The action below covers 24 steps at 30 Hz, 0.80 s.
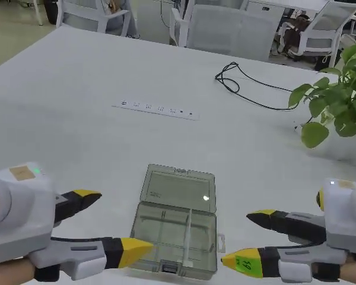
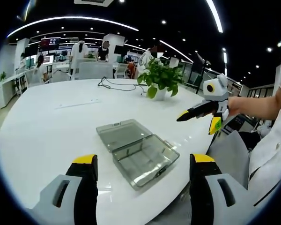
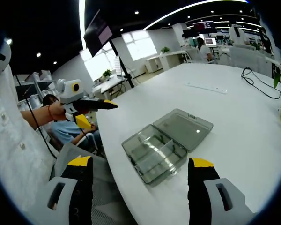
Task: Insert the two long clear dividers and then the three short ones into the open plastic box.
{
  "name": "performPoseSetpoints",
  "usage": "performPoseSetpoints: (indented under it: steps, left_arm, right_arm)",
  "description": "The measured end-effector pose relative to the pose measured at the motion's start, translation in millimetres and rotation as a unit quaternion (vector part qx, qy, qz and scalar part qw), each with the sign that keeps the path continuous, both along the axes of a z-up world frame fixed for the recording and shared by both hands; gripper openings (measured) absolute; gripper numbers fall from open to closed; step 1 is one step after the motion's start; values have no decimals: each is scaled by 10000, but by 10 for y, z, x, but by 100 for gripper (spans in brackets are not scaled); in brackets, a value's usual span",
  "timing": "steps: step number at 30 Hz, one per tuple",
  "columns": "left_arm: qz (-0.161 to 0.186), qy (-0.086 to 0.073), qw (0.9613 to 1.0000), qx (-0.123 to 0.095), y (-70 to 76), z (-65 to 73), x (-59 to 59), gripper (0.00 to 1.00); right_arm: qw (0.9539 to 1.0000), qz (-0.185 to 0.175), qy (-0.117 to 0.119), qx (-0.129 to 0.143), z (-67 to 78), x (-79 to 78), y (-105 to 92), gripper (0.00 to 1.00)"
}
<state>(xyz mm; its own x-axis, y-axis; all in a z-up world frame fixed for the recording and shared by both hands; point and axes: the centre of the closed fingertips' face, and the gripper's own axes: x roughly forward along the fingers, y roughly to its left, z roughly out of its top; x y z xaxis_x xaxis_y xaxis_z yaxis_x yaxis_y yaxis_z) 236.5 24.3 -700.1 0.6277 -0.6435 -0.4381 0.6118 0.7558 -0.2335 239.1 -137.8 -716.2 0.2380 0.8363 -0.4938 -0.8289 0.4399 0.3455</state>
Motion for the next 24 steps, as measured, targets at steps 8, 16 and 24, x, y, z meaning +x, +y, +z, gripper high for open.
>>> performPoseSetpoints:
  steps: [8, 16, 24]
  left_arm:
    - [164, 181, 9993, 286, 195, -132, 37, 81]
    - [165, 665, 9928, 985, 388, -484, 13, 78]
    - [83, 1309, 9746, 1817, 556, -921, 16, 67]
  right_arm:
    - [9979, 365, -531, 28, -69, -83, -78, 91]
    - [9959, 427, -790, 46, -165, -112, -198, 93]
    - [9955, 393, -856, 73, -202, -121, -267, 91]
